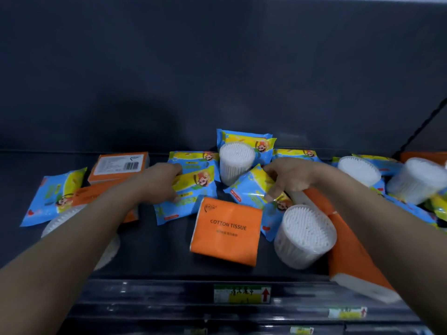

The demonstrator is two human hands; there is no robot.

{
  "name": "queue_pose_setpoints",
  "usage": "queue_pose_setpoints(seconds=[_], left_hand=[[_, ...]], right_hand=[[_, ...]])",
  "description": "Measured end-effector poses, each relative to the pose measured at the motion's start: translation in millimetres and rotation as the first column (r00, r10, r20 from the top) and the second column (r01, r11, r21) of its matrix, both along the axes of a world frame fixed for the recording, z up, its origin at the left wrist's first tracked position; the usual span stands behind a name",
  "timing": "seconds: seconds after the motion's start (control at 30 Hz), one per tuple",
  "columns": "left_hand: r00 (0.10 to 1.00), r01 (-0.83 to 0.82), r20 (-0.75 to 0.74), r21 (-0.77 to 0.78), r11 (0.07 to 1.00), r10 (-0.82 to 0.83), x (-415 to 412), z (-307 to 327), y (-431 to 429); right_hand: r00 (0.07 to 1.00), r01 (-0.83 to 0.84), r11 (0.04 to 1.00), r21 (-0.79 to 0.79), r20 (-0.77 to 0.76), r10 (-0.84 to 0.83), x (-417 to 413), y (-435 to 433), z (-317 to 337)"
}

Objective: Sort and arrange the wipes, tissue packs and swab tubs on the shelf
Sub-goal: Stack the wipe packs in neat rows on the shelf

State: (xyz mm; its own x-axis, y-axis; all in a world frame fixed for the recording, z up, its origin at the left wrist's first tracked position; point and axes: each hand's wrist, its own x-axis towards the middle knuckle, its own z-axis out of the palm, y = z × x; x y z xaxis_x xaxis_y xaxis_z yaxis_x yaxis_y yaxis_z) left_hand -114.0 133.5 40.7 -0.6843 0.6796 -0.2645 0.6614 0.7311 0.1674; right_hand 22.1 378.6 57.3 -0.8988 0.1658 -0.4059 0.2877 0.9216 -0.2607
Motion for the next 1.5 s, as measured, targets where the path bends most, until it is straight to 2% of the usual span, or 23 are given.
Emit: queue_pose_setpoints(seconds=[0.2,0.37,0.5,0.6,0.73,0.83,1.03,1.2,1.5], left_hand=[[0.993,0.082,-0.090,0.053,0.995,-0.077,-12.1,3.6,4.3],[0.990,0.079,-0.122,0.116,0.990,-0.065,-18.8,4.5,6.4],[0.993,0.049,-0.113,0.114,0.992,-0.036,-24.1,5.5,8.2],[0.992,0.044,-0.126,0.096,0.994,-0.032,-27.8,6.3,9.7],[0.993,0.015,-0.115,0.096,0.995,-0.004,-31.0,6.5,11.6],[0.994,-0.013,-0.103,0.097,0.995,0.023,-33.0,5.5,13.1],[0.993,-0.049,-0.106,0.049,0.998,0.054,-35.9,6.5,14.4],[0.992,-0.073,-0.095,0.060,0.996,0.079,-34.7,7.4,16.3],[0.990,-0.088,-0.109,0.062,0.994,0.094,-31.0,10.0,14.0]], right_hand=[[0.976,0.056,0.978,-0.201,-0.194,-0.096,11.7,-8.9,25.5],[0.853,0.123,0.915,-0.385,-0.431,-0.296,14.0,-8.7,38.4],[0.677,0.181,0.939,-0.294,-0.655,-0.336,7.6,-2.5,45.0],[0.631,0.225,0.945,-0.236,-0.704,-0.326,3.0,4.8,42.3],[0.666,0.262,0.961,-0.084,-0.705,-0.243,-2.4,10.8,34.3],[0.728,0.270,0.963,0.000,-0.654,-0.204,-7.5,11.5,28.4],[0.791,0.263,0.963,0.061,-0.586,-0.179,-14.5,16.5,24.4],[0.794,0.295,0.943,0.157,-0.588,-0.151,-21.0,18.1,23.5],[0.943,0.084,0.988,0.127,-0.332,-0.037,-25.8,17.3,16.6]])
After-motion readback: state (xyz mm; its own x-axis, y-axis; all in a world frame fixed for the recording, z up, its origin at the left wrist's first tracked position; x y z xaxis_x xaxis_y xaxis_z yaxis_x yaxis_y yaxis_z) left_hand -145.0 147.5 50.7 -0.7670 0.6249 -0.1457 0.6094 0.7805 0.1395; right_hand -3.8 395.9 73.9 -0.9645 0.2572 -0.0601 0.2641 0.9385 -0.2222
